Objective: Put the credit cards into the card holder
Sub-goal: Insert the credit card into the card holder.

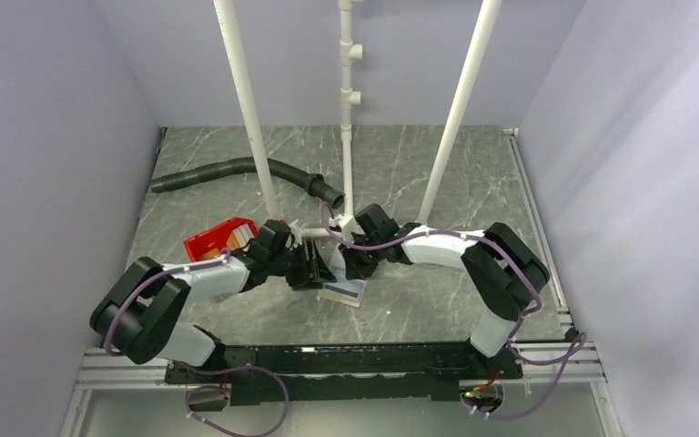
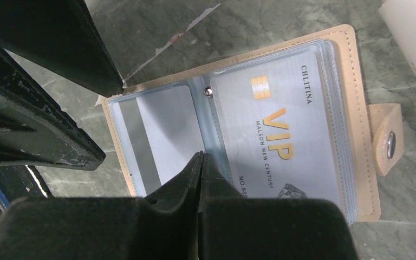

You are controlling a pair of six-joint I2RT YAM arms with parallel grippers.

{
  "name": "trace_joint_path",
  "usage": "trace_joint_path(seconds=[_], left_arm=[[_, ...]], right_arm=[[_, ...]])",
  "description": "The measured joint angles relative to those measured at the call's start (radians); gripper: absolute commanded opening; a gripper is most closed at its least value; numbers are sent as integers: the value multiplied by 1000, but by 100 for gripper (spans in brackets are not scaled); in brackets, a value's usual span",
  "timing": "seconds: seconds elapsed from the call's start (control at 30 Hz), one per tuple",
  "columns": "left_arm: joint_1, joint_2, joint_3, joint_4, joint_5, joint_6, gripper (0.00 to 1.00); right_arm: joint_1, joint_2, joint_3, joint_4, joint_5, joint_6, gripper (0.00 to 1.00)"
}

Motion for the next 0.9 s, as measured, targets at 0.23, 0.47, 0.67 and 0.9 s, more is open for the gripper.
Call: trace_joint_path(seconds=[0.23,0.47,0.67,0.9], left_arm=[[0,0,-1,-1,1,-1,59],[0,1,-2,21,5,-8,59],[-2,5,-3,30,4,-14,59],[-2,5,-3,6,-3,-15,59]], right_arm=[[0,0,0,0,-1,0,0],[0,0,0,0,-1,0,0],[0,0,0,0,-1,0,0],[-1,0,0,0,-2,0,0]])
